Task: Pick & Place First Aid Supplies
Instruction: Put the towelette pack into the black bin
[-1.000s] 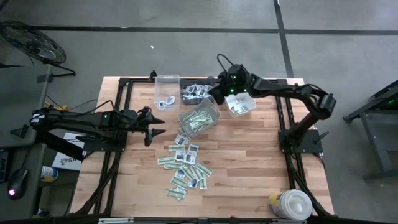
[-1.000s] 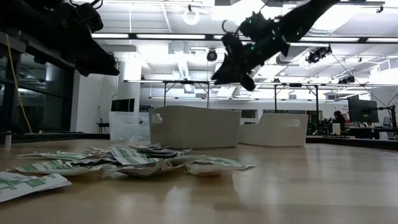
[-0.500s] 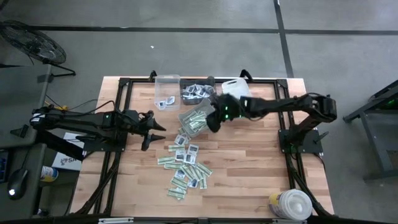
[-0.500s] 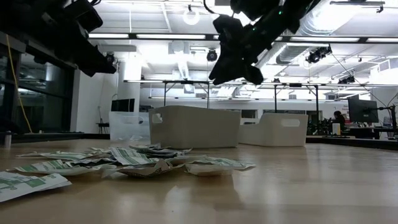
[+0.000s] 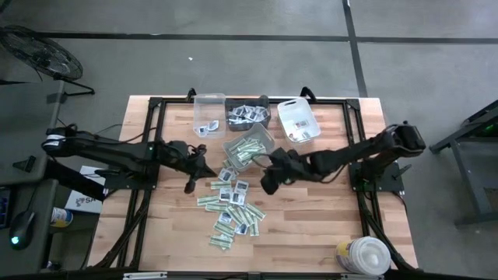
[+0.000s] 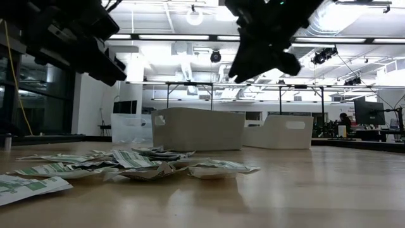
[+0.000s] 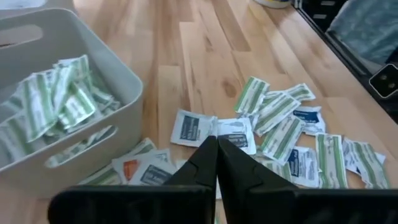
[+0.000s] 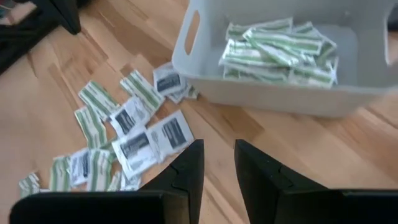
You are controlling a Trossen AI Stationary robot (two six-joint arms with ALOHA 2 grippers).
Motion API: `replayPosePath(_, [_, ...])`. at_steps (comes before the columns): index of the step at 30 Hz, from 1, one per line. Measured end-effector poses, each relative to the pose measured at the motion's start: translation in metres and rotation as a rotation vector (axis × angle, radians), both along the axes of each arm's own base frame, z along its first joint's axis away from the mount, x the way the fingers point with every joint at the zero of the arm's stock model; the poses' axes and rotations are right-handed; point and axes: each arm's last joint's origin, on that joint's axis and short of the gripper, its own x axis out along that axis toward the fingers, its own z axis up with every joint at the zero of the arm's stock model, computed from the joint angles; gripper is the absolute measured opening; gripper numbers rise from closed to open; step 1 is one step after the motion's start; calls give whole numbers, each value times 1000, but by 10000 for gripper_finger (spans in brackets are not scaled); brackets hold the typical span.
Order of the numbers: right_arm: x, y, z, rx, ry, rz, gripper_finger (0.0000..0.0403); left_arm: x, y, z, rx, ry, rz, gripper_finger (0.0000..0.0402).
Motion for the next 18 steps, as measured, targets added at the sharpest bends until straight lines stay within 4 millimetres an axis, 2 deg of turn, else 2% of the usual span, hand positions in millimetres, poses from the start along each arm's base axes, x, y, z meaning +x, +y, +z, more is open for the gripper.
replayPosePath(4, [-9, 17, -5, -37, 29, -18, 83, 8, -8, -5, 7, -4, -28, 7])
replayPosePath(8, [-19, 29, -22, -15, 14, -54, 83, 16, -24, -8, 19, -37, -25, 2])
replayPosePath(12, [-25, 34, -39, 43, -41, -77, 83, 22, -41, -13, 21, -16, 35, 1])
replayPosePath(18, [-25, 37, -48, 44, -154, -17, 83, 47, -68, -11, 100, 15, 28, 1])
